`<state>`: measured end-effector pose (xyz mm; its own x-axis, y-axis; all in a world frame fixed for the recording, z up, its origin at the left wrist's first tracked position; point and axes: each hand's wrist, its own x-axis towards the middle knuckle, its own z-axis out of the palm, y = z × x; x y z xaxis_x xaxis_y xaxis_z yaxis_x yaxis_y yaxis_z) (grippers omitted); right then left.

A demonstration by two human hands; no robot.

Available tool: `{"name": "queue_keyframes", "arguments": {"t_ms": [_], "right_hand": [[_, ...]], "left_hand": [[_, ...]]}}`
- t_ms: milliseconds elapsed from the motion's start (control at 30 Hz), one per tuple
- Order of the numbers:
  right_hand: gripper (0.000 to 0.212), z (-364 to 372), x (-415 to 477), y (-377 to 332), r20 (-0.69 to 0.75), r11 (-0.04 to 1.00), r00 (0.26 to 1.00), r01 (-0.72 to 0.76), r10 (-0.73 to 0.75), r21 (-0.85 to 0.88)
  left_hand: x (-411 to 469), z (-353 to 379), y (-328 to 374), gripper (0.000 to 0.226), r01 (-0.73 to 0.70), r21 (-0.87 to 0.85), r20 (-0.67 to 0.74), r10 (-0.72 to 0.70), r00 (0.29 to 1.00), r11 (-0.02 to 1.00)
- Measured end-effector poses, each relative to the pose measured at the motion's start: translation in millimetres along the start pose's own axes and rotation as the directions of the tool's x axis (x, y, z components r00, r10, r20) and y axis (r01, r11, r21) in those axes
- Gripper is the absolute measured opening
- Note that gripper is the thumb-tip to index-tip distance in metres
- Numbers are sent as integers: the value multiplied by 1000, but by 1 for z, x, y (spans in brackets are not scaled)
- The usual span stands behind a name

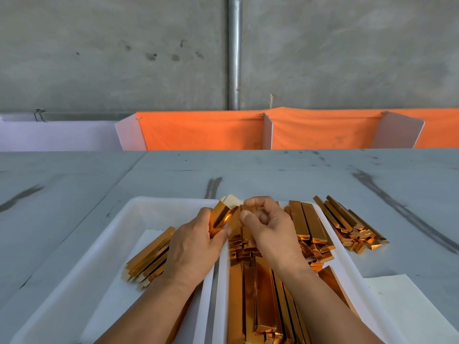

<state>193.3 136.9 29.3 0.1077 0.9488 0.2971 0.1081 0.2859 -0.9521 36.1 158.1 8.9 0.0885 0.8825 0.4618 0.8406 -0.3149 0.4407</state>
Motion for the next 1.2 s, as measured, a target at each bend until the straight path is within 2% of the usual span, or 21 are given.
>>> {"name": "queue_keyframes", "arguments": {"t_ms": [200, 500, 800, 900, 1033, 1100, 1200], "right_hand": [[18, 3, -2, 4, -30, 994, 995, 89, -91, -69], [25, 4, -2, 3, -7, 992, 994, 105, -106, -63], [15, 1, -2, -5, 148, 992, 988, -64, 48, 107], [10, 1, -2, -5, 137, 994, 988, -85, 76, 64], [6, 0, 1, -2, 101, 995, 993, -57, 64, -78], [9, -1, 1, -1, 96, 995, 994, -46, 55, -93], [9, -2, 0, -3, 103, 997, 993, -58, 62, -45]], "left_hand": [[0, 1, 1, 30, 7, 15, -14, -6, 1000, 1000], [-1, 1, 5, 31, -64, 133, 9, 63, 998, 989], [-2, 1, 7, 38, -125, 217, 16, 124, 992, 968], [-2, 2, 7, 38, -138, 231, 29, 135, 990, 963], [-2, 3, 6, 53, -192, 198, 26, 191, 981, 961], [-2, 2, 6, 67, -216, 141, 29, 214, 976, 966], [-2, 1, 6, 68, -219, 81, 29, 217, 976, 972]]}}
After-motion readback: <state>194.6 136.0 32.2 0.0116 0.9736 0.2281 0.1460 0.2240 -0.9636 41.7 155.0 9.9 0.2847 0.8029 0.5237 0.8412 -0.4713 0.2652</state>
